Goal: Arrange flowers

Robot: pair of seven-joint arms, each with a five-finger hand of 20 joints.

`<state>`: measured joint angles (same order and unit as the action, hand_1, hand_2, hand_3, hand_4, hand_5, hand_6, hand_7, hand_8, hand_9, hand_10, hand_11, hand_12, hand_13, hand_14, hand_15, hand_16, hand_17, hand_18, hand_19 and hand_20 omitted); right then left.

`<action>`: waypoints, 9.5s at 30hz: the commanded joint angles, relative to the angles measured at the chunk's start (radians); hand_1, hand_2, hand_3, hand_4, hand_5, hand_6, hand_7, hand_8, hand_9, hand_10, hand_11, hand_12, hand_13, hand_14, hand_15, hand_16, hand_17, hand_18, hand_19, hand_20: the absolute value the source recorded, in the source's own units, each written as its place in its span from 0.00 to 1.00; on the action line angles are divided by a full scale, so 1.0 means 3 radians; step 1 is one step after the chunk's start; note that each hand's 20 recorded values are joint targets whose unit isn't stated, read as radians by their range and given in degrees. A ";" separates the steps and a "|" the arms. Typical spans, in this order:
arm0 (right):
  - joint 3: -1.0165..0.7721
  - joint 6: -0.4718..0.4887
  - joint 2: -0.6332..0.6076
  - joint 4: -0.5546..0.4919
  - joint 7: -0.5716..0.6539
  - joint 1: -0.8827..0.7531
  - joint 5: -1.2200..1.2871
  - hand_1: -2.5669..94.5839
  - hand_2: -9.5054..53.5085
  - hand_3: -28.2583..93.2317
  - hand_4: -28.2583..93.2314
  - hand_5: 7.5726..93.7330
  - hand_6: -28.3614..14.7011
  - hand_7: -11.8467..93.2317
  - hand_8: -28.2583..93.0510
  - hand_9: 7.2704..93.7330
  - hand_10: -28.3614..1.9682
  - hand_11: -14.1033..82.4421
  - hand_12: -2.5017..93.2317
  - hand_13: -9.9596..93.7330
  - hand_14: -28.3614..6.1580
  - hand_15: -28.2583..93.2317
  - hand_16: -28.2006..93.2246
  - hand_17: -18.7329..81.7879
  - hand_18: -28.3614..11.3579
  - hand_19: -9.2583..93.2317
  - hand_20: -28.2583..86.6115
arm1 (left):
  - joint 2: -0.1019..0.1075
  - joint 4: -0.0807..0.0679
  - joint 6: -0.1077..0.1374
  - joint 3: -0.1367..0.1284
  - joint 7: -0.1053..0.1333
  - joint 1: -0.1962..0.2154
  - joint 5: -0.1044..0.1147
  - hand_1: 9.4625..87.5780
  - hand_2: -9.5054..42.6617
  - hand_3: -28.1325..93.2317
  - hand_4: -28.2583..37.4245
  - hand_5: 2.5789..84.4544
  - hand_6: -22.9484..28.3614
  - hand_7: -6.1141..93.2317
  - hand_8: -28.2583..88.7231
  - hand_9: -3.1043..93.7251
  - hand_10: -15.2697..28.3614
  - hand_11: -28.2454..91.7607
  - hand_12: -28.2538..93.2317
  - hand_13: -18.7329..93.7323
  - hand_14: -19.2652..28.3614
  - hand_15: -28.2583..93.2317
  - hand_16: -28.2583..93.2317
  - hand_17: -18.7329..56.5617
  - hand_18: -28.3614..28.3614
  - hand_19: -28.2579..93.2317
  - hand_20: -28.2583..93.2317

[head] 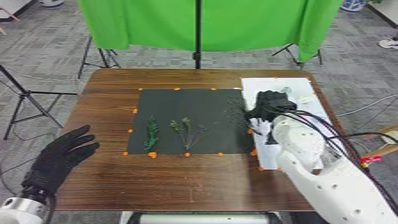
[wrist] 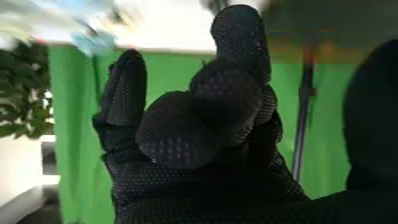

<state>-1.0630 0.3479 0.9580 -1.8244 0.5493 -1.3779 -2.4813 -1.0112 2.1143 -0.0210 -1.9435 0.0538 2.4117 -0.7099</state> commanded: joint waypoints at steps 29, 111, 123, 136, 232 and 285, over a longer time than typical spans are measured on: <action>0.0033 -0.0383 0.0219 0.0645 -0.0467 -0.0198 0.0125 0.54 0.00 0.87 0.00 0.82 0.59 0.57 0.37 0.95 0.70 0.74 0.44 0.86 0.60 0.91 0.55 0.50 0.24 0.83 0.64 | -0.0043 0.0000 0.0019 -0.0019 -0.0015 0.0055 -0.0008 0.22 0.15 0.80 0.02 0.39 0.55 0.26 0.16 0.36 0.67 0.44 0.36 0.42 0.76 0.52 0.22 0.16 0.91 0.66 0.24; 0.0149 -0.0782 0.0091 0.0034 -0.1237 -0.0505 -0.0031 0.38 0.00 0.91 0.02 0.71 0.60 0.71 0.40 0.98 0.73 0.65 0.37 0.89 0.65 0.84 0.51 0.52 0.24 0.81 0.62 | 0.0071 -0.0007 0.0068 0.0017 0.0037 0.0091 0.0067 0.22 0.15 0.81 0.02 0.39 0.55 0.27 0.16 0.36 0.67 0.45 0.36 0.42 0.76 0.52 0.22 0.16 0.91 0.66 0.24; 0.0101 -0.1333 0.0043 -0.0044 -0.1062 -0.0396 0.0253 0.22 0.13 0.88 0.00 0.74 0.59 0.71 0.12 0.98 0.67 0.63 0.38 0.88 0.60 0.85 0.51 0.50 0.21 0.82 0.63 | 0.0048 0.0003 0.0053 0.0004 0.0032 0.0097 0.0051 0.22 0.15 0.81 0.02 0.39 0.55 0.26 0.16 0.36 0.67 0.45 0.36 0.42 0.76 0.52 0.21 0.16 0.91 0.66 0.24; -0.0373 -0.1689 -0.0539 -0.0050 -0.0906 -0.0520 0.0401 0.29 0.11 0.93 0.01 0.58 0.59 0.43 0.10 0.61 0.52 0.51 0.29 0.61 0.53 0.74 0.42 0.39 0.19 0.76 0.62 | -0.0026 0.0018 0.0057 -0.0058 0.0056 0.0102 0.0010 0.22 0.15 0.81 0.02 0.39 0.55 0.26 0.16 0.36 0.67 0.45 0.36 0.42 0.77 0.52 0.22 0.16 0.91 0.66 0.24; 0.0876 -0.1282 0.2184 0.1633 -0.2441 0.0451 -0.1763 0.58 0.00 0.89 0.00 0.69 0.76 0.60 0.21 0.90 0.86 0.27 0.51 0.78 0.72 0.87 0.51 0.45 0.27 0.79 0.67 | 0.0664 -0.0117 -0.0063 -0.0162 -0.0362 -0.0345 0.0041 0.22 0.15 0.80 0.02 0.39 0.55 0.26 0.16 0.36 0.67 0.44 0.36 0.42 0.76 0.52 0.21 0.16 0.91 0.66 0.24; 0.0280 -0.1497 -0.0076 0.0544 -0.1503 0.0519 -0.0200 0.36 0.00 0.96 0.00 0.47 0.63 0.44 0.08 0.49 0.58 0.50 0.28 0.51 0.56 0.72 0.38 0.34 0.25 0.75 0.64 | 0.0235 0.0062 0.0094 -0.0395 0.0042 0.0149 0.0022 0.22 0.15 0.80 0.02 0.39 0.55 0.26 0.16 0.36 0.67 0.44 0.36 0.42 0.76 0.52 0.21 0.16 0.91 0.66 0.24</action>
<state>-0.8770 -0.0411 1.2459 -1.6983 0.0016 -1.1555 -2.5897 -0.9183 2.1308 -0.0037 -2.0596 0.0650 2.4334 -0.6974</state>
